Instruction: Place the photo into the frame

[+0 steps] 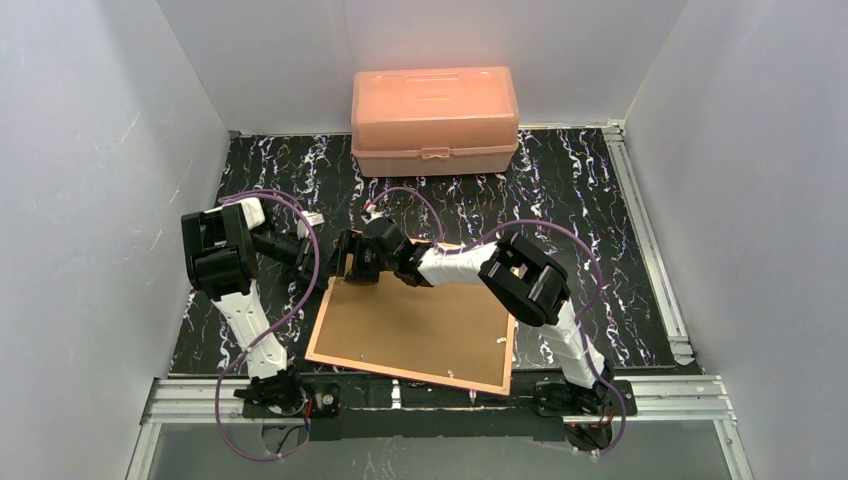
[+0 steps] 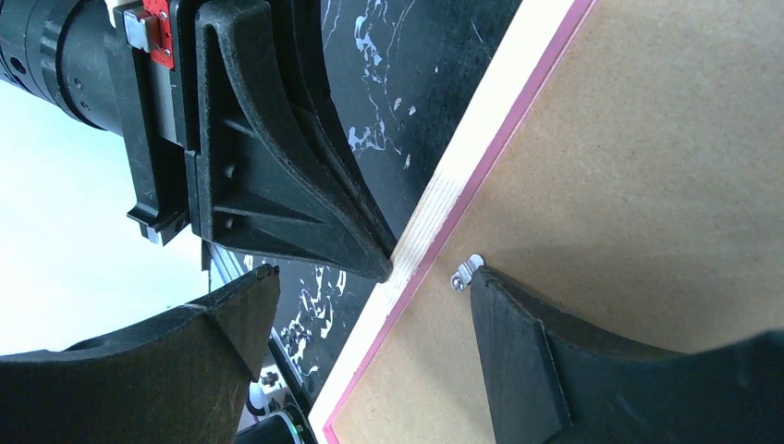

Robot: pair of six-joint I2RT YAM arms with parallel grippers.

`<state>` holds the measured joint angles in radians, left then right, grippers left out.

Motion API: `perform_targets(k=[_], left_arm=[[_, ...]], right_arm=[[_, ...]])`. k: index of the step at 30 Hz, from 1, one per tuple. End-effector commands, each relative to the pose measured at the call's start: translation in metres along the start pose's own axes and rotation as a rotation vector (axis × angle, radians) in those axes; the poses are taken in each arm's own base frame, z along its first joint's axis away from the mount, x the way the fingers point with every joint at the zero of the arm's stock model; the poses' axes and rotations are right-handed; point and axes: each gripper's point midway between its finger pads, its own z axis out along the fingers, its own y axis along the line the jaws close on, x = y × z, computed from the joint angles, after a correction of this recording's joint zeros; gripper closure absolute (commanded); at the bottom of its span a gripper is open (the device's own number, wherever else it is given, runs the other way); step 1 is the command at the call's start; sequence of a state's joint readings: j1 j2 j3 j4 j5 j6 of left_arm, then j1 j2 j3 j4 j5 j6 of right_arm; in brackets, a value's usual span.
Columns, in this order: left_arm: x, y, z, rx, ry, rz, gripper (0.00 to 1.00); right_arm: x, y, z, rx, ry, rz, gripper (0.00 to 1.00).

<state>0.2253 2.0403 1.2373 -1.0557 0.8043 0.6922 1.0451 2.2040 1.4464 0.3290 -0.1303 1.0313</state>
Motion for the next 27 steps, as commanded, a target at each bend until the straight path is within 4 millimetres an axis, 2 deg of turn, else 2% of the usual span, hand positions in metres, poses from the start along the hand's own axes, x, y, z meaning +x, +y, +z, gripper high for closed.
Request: perform_targets(k=[1,12,27], left_arm=[[-0.004,0.004,0.003,-0.007,0.003,0.046,0.95],[-0.003,0.003,0.005,-0.008,0.005,0.058,0.96],[-0.002,0.001,0.006,-0.003,0.007,0.06,0.97]], right_arm=[[0.001,0.006,0.009,-0.023,0.005,-0.002,0.17],[0.008,0.004,0.016,-0.048,0.041,-0.011,0.17],[0.028,-0.001,0.025,-0.09,0.139,-0.066,0.18]])
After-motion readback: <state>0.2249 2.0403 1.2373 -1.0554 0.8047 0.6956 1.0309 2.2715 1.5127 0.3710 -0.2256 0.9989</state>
